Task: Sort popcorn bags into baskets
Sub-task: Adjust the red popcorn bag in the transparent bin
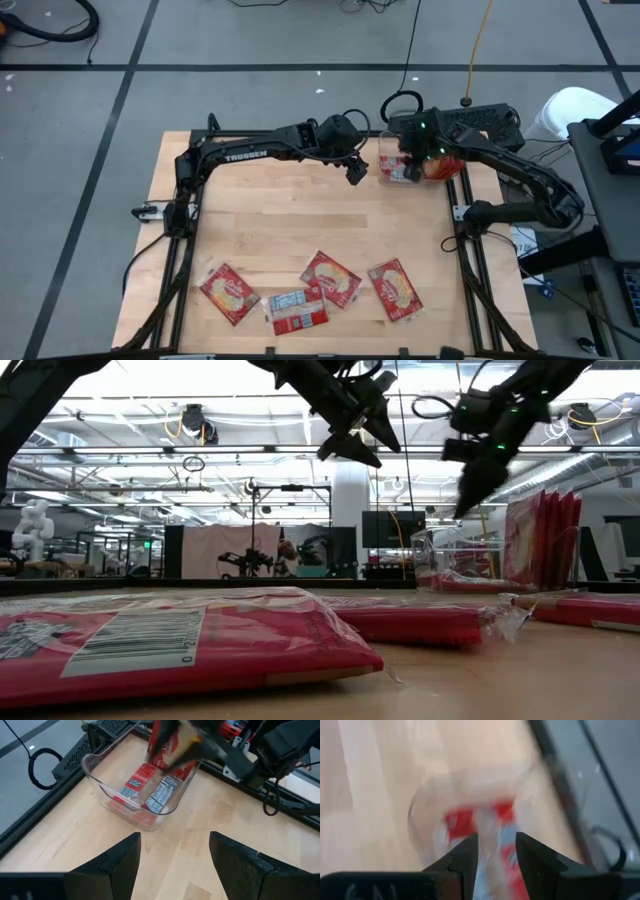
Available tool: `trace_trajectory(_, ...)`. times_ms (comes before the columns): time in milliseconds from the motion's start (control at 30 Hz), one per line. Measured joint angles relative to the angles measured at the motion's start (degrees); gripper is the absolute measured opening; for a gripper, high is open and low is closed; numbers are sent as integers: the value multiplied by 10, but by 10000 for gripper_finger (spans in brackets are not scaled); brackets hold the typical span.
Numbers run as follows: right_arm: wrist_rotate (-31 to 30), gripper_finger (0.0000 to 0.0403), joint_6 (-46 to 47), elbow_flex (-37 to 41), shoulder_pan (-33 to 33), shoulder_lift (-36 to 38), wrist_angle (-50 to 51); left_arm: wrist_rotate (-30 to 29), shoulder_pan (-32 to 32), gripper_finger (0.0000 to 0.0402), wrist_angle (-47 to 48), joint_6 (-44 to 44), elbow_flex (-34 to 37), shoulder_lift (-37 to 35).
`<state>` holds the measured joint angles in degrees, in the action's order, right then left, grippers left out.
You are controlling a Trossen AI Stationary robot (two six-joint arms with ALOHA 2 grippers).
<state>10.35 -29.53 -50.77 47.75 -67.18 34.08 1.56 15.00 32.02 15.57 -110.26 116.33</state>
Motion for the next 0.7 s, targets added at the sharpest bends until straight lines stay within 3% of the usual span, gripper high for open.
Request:
trace_trajectory(167,7,139,-61,-36,-2,-77,-22,1,-9,241,16,2,0,0)
trace_trajectory(300,52,156,-96,-36,-2,-126,-6,1,-15,241,44,2,0,0)
trace_trajectory(700,29,154,-129,-36,-2,-212,-21,1,-35,241,58,17,0,0)
